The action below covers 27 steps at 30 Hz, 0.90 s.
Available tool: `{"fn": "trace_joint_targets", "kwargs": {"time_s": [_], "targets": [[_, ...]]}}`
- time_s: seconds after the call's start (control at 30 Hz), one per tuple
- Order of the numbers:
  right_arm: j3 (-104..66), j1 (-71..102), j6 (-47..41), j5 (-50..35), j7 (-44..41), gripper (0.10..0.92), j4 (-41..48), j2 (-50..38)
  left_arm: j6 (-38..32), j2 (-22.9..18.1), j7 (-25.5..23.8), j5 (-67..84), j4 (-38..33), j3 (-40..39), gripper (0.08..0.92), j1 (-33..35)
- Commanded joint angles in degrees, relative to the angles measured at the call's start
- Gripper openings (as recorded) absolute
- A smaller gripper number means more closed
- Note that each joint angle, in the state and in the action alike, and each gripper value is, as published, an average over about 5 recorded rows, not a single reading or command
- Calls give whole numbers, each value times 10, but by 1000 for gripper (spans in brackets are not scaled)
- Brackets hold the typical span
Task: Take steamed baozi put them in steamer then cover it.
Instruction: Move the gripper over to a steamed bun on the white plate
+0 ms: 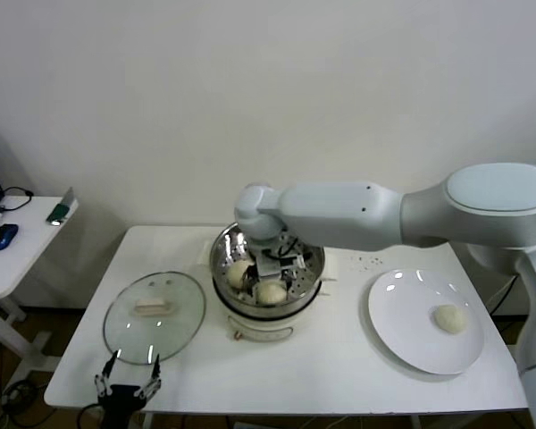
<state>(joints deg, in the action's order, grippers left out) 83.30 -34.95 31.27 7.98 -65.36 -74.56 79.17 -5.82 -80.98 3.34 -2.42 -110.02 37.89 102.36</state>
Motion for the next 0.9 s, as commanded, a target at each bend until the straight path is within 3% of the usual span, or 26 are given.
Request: {"fn": "trace_joint_targets", "kwargs": {"time_s": [0.03,0.17,0.37,0.53,0.67,0.9], "targets": [[-12,-55,-4,-21,-2,823,16,-33,0,1,0,-1,2,-1,823,-1],[18,-99,-47,-80,22,823,53,-76,-1,2,0,-4,1,-2,823,-2],[117,-138,-265,-283,83,823,62,-184,1,8,0,-2,-2,0,823,-1],[128,-145,-391,-354,63,823,25,-282,0,12,0,-2,-1,-2,823,1],[127,-126,-427,-351,58,823,2,-360,0,12,0,-2,-3,-3,823,1],[52,-10,-429,-246,37,823,11,-472,2,10,0,-4,-8,-3,823,1]]}}
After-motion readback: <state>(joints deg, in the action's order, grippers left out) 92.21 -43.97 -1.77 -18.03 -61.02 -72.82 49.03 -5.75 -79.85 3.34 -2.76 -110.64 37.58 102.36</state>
